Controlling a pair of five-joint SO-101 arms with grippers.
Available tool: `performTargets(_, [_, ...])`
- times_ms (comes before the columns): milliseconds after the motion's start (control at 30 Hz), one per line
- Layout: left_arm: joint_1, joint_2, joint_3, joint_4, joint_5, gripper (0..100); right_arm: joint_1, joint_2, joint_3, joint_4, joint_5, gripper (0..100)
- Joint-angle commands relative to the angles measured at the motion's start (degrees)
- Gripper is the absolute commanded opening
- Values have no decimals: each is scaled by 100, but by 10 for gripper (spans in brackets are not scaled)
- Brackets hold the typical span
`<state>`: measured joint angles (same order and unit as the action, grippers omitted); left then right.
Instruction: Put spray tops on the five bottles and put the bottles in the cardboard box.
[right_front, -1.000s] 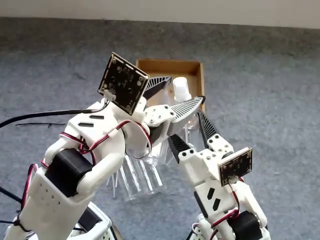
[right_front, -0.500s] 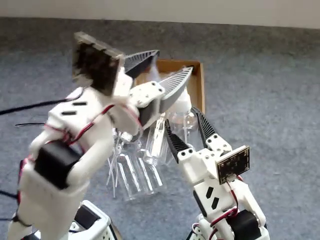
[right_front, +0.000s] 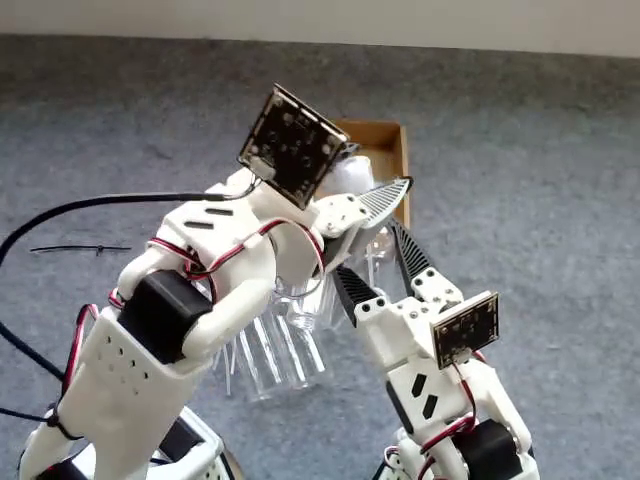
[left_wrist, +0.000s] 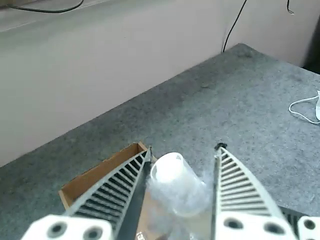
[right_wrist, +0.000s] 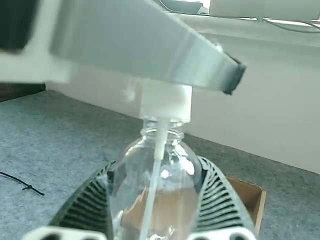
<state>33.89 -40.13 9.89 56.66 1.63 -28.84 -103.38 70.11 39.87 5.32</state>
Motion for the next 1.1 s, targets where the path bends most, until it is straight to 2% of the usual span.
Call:
performTargets(0, [163,4,-57,26,-360,161,4,-4,-48,-127,-35,5])
performTargets(200, [119,-4,-101,158,-396,168,-4,4,-40,-127,-35,5])
performTargets(367, [119,13,-101,220,-413,260,-4,4,-40,-127,-35,5])
performTargets(533, [110,-4,-207,193,-976,252,-4,22,-40,-127,-26,5])
performTargets(767, [101,-4,-1226,598,-1002,252,4,31,-31,-127,-18,5])
performTargets(1067, [-919,-136,-2000,1327,-985,252,4,-40,-40,154,-9,5])
